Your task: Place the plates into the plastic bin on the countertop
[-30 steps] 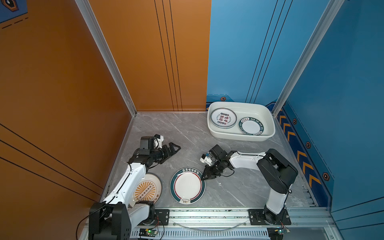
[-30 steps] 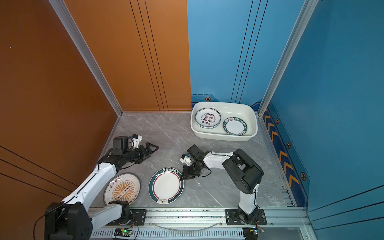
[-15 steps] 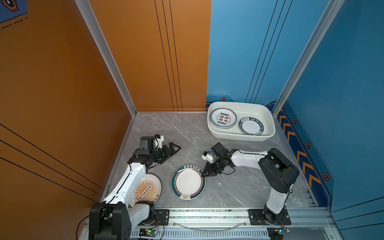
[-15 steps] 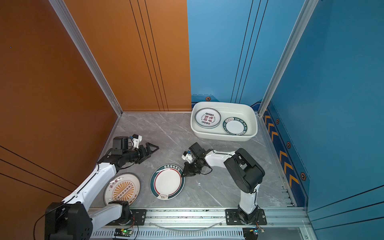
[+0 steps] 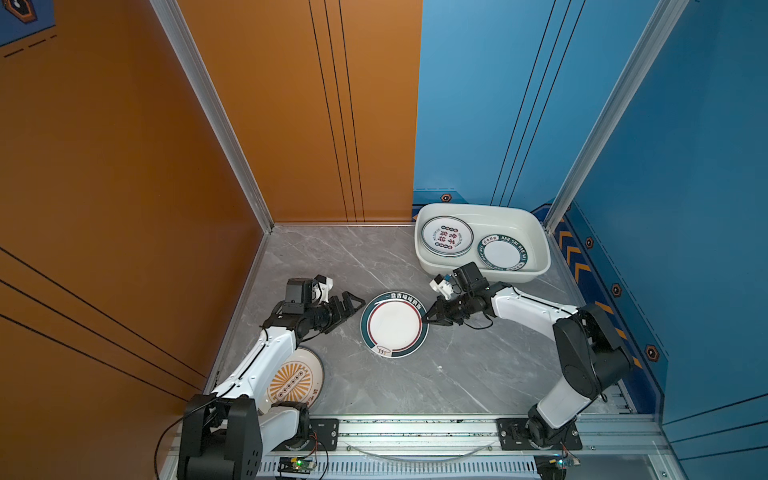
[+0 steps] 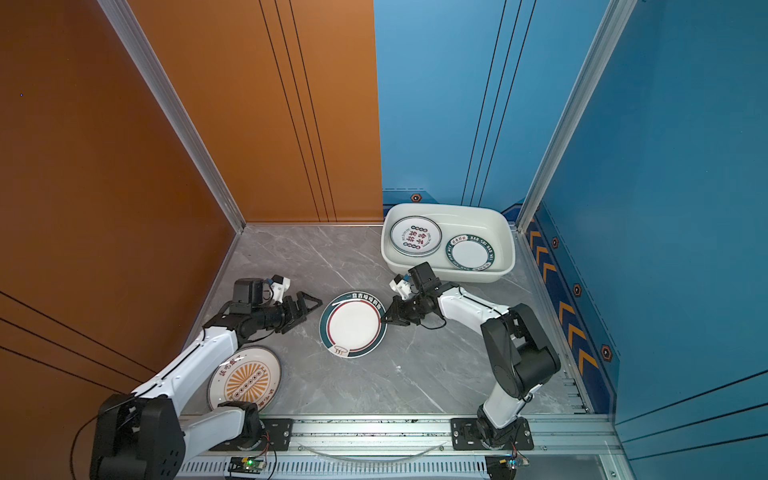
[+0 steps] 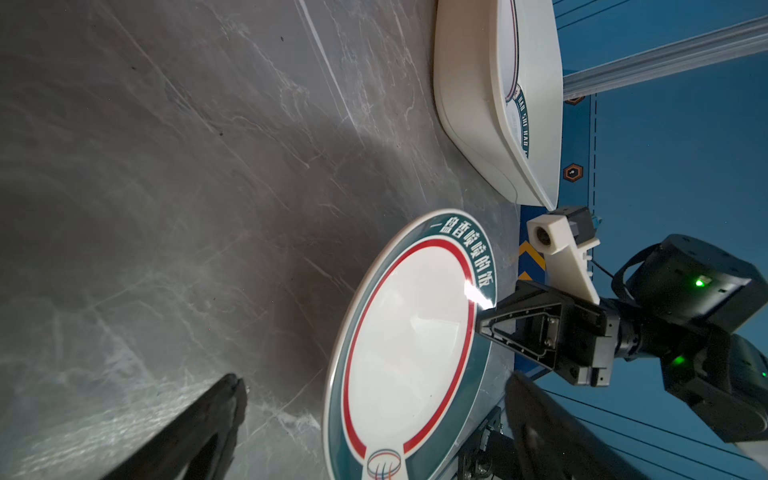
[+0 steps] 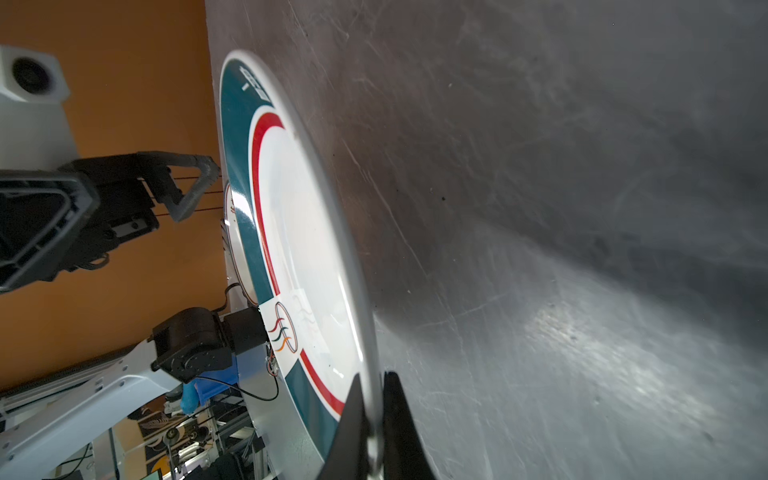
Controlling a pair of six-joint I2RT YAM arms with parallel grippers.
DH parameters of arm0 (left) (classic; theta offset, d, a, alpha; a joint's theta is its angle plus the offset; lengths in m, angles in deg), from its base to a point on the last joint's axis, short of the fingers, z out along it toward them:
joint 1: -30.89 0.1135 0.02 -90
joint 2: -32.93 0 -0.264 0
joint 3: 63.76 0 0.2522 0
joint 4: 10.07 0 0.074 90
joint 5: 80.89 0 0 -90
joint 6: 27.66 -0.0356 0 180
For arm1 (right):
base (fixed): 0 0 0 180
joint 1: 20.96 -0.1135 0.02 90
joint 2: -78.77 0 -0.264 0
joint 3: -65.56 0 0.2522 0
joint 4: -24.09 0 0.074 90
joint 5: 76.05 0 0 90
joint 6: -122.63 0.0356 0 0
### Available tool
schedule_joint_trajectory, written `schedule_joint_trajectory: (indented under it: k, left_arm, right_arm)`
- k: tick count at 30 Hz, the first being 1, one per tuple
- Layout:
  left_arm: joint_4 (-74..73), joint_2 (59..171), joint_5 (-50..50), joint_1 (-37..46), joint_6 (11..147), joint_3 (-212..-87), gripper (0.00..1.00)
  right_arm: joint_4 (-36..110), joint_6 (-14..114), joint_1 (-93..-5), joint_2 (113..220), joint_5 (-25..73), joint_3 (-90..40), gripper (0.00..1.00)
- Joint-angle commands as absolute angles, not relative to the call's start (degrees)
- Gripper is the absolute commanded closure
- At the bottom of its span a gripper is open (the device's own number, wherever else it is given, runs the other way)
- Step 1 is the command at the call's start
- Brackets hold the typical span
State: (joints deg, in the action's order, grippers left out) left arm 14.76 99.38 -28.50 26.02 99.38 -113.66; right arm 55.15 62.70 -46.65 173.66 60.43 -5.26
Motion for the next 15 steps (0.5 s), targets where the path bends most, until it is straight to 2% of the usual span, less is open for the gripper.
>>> schedule_joint_trajectory:
  k: [1,9,15]
  left_arm:
    - [8.3,100.4,-29.8,23.8,101.8,-111.8,0.02]
    - [-4.8,104.7,-30.4,18.2,107.5,-108.6,0.12]
    - [-11.6,109.2,-29.8,13.0,110.6,-110.4,0.33]
  right_arm:
    - [56.3,62.7,-44.3,170.5,64.9,-7.0,1.0]
    - [56.1,63.7,-40.1,167.2,68.4,-6.7,1.0]
    - [56.3,64.0,-37.8,165.5,70.0,-6.0,1.0]
